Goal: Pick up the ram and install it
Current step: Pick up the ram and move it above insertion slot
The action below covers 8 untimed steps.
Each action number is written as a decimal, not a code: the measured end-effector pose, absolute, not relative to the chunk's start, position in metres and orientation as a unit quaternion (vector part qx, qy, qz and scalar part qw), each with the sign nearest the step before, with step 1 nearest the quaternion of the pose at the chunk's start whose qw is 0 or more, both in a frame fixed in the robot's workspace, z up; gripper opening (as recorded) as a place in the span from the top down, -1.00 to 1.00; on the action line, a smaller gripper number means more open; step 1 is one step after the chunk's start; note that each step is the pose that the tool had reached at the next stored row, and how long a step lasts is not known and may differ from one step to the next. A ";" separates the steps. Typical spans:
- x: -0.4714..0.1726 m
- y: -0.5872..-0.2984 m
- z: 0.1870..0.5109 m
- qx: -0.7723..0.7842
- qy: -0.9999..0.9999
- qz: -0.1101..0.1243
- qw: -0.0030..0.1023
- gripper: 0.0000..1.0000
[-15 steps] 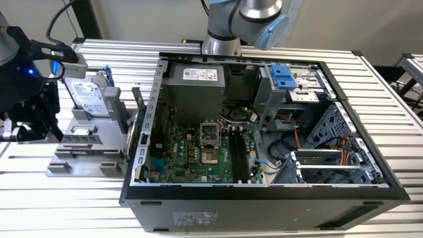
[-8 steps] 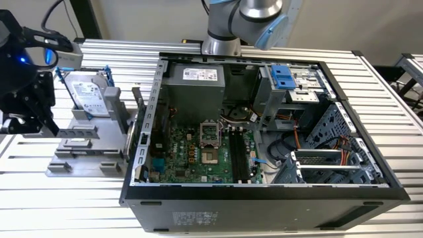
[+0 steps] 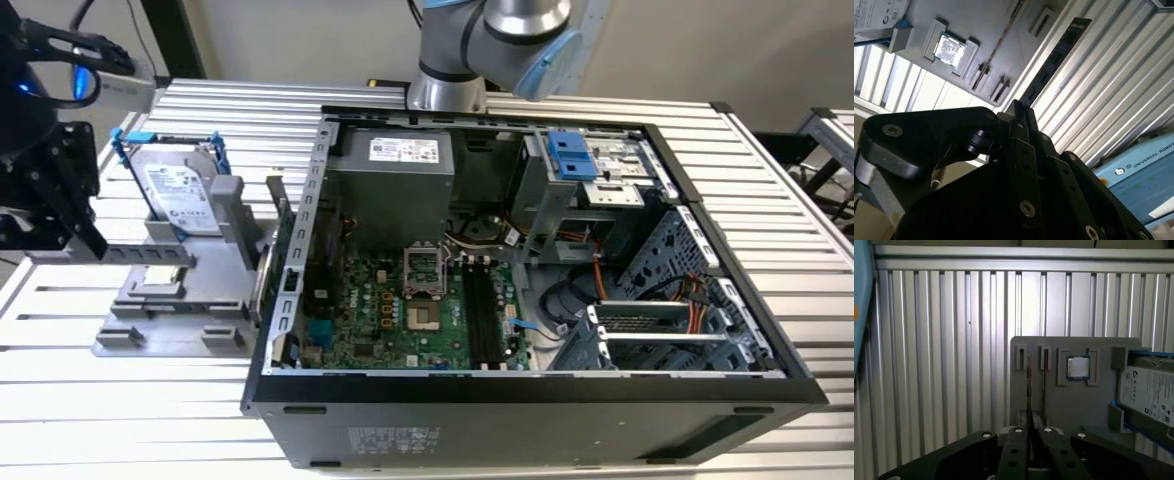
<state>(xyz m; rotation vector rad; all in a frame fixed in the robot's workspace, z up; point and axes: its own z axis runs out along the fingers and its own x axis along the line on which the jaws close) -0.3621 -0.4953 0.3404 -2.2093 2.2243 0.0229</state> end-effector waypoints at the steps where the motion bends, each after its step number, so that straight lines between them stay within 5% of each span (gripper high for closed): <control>1: -0.362 -0.495 0.343 -0.705 0.709 0.007 0.003 1.00; 8: -0.362 -0.495 0.364 -0.705 0.709 0.007 0.003 1.00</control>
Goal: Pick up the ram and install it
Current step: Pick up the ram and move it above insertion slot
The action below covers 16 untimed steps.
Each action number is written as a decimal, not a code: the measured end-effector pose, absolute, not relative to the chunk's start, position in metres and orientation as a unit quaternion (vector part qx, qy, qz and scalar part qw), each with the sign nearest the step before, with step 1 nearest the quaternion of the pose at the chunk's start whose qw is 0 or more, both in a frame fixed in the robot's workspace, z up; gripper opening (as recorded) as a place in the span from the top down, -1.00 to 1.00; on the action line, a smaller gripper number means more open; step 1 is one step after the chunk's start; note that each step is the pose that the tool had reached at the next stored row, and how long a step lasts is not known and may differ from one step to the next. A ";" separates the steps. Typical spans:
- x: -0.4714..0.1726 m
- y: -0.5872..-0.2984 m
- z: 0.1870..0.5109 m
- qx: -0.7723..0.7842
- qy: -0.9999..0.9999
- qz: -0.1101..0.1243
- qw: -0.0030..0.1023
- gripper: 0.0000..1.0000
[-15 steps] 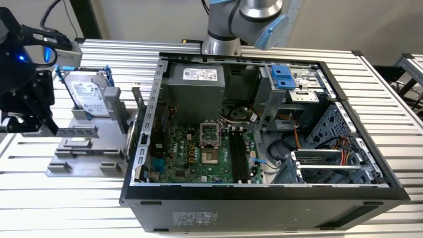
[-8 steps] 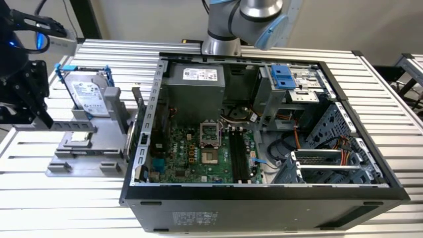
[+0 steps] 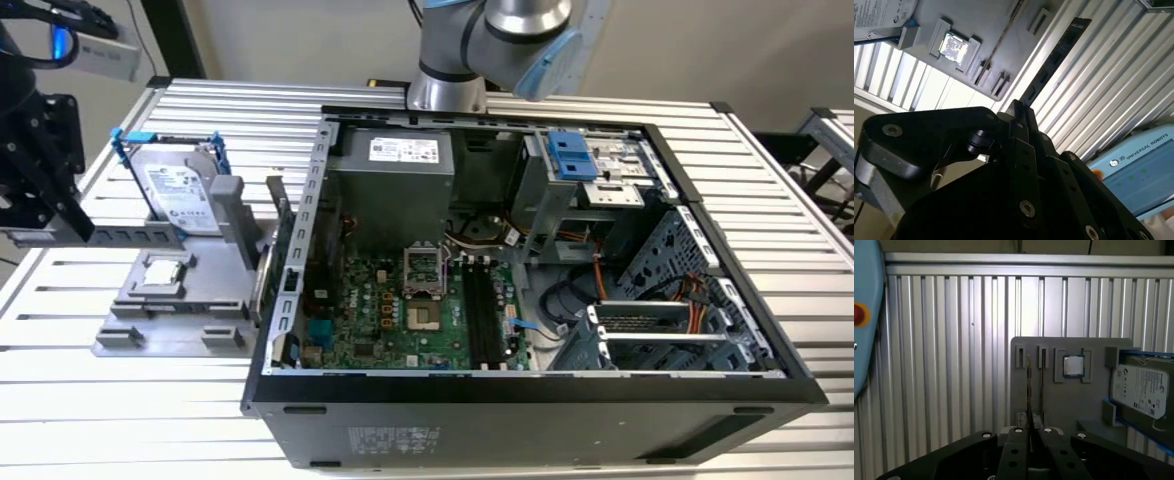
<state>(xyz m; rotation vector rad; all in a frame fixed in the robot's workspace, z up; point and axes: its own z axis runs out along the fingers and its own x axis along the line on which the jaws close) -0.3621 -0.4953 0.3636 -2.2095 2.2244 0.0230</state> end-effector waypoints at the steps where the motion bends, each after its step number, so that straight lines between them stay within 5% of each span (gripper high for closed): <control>1: -0.362 -0.495 0.366 -0.705 0.709 0.007 0.003 1.00; 16: -0.362 -0.495 0.387 -0.705 0.709 0.008 0.004 1.00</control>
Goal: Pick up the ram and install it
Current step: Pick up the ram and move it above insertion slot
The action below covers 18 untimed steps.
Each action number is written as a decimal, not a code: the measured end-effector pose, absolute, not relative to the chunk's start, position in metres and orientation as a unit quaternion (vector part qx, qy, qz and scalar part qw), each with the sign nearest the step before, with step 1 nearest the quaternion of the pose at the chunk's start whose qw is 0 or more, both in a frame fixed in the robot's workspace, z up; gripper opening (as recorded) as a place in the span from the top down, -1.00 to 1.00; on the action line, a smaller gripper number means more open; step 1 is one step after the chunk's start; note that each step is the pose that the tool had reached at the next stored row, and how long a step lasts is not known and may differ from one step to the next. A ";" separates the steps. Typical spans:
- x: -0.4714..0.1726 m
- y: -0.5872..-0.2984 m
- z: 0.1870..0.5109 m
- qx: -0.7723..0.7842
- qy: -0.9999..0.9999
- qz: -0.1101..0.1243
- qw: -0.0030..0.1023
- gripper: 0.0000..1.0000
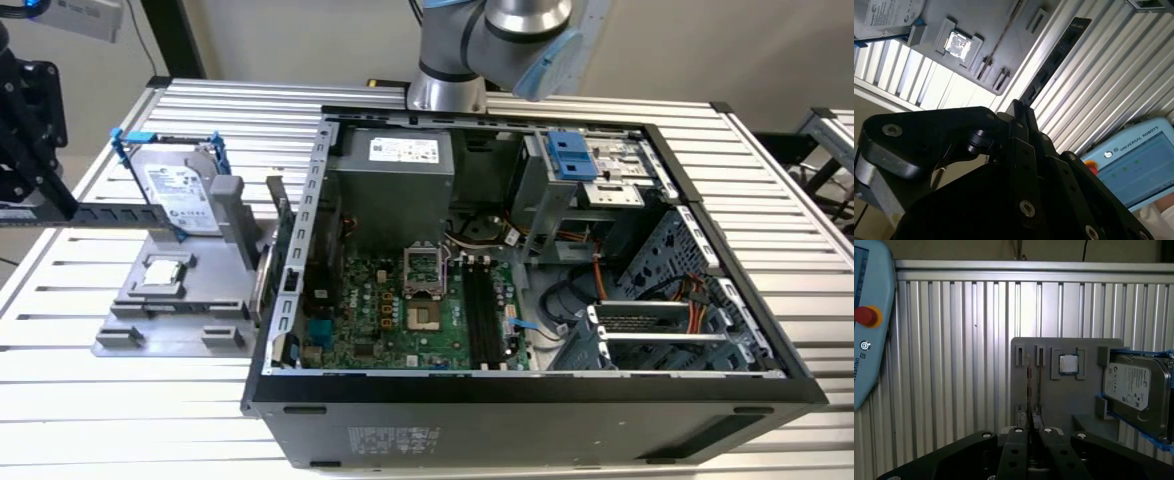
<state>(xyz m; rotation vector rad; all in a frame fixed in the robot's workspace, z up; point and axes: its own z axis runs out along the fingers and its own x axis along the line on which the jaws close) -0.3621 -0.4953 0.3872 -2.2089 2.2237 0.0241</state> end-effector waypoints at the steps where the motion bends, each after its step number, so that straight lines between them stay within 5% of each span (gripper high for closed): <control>1: -0.362 -0.495 0.387 -0.705 0.709 0.008 0.004 1.00; 18: -0.330 -0.495 0.387 -0.705 0.709 0.008 0.004 1.00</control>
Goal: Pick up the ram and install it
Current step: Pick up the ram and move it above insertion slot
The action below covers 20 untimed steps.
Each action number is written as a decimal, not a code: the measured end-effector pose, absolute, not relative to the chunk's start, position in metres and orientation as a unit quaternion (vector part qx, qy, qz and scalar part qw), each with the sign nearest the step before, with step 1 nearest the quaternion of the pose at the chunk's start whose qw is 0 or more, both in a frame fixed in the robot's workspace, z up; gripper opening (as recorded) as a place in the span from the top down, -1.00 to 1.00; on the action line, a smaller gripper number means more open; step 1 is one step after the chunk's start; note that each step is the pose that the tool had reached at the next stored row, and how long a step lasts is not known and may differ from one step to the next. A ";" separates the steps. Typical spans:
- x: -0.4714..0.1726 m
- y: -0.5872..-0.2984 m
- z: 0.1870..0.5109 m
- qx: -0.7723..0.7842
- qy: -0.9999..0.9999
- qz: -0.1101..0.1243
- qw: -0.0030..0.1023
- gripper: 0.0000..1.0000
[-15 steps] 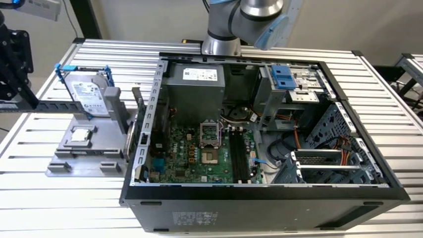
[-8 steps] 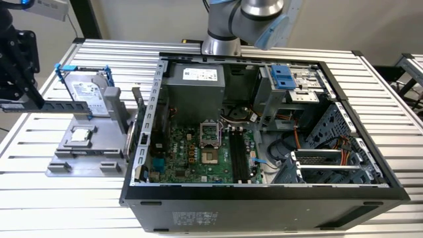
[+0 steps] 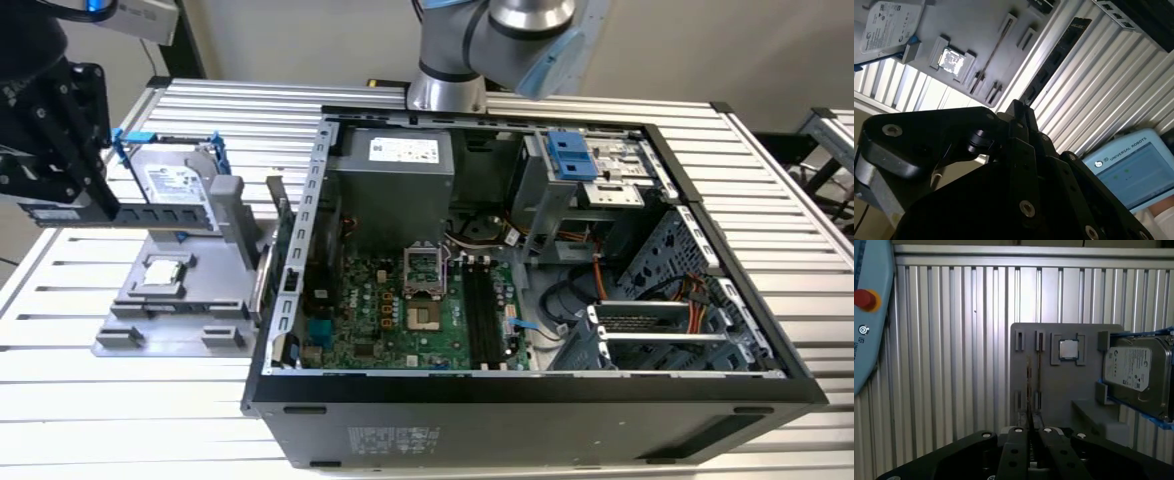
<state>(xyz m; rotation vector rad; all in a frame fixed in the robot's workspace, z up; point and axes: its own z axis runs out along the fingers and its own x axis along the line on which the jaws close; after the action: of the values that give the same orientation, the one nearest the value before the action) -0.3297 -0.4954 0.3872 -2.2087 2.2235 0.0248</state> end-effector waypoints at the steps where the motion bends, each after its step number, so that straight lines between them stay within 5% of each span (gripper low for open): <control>1: -0.326 -0.495 0.387 -0.705 0.709 0.008 0.004 1.00; 20: -0.256 -0.495 0.387 -0.705 0.709 0.008 0.004 1.00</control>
<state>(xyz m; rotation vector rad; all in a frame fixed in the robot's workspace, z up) -0.2563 -0.4954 0.3872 -2.2088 2.2237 0.0253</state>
